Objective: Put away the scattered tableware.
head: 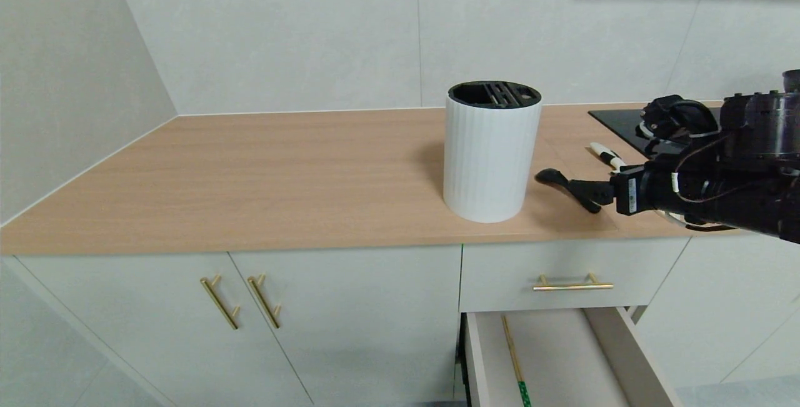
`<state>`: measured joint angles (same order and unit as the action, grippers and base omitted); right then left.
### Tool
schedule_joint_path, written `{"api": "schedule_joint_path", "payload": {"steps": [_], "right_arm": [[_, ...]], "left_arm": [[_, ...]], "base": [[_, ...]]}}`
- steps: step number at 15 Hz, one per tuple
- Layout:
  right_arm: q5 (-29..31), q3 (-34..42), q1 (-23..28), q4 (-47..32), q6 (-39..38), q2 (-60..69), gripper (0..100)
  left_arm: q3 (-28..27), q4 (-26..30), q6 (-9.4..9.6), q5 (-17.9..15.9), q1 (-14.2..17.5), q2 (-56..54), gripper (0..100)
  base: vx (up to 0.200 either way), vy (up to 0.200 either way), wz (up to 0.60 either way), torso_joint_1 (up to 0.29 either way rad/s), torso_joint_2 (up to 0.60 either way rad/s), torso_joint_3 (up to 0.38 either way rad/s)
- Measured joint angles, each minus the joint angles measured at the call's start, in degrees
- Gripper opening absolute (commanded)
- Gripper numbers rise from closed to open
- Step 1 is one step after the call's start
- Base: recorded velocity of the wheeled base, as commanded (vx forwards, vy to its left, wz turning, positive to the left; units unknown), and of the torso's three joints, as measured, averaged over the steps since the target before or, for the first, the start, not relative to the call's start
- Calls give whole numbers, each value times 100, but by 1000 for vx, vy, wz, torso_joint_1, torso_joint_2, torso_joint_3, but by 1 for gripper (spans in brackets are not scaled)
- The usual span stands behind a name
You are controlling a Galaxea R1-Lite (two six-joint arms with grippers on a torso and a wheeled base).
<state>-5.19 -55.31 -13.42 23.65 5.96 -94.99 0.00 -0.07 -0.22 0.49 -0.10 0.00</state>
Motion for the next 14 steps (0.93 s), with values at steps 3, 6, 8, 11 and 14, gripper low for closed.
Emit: {"api": "schedule_joint_path", "payload": {"steps": [3, 6, 8, 11, 14], "right_arm": [[-79, -174, 213, 594, 88, -611, 100], [-82, -441, 489, 719, 99, -1109, 100], [-72, -580, 551, 746, 93, -1408, 100], [-50, -649, 572, 867, 95, -1749, 100], [-50, -739, 574, 870, 84, -1940, 100]], "left_arm": [[0, 0, 0, -2, 2, 0, 100], [0, 0, -2, -2, 0, 0, 100], [0, 0, -2, 0, -1, 0, 100], [0, 0, 0, 0, -1, 0, 100], [0, 0, -2, 0, 0, 0, 100]], "base": [[0, 0, 0, 0, 0, 0], [0, 0, 0, 0, 0, 0], [0, 0, 0, 0, 0, 0], [0, 0, 0, 0, 0, 0], [0, 0, 0, 0, 0, 0]]}}
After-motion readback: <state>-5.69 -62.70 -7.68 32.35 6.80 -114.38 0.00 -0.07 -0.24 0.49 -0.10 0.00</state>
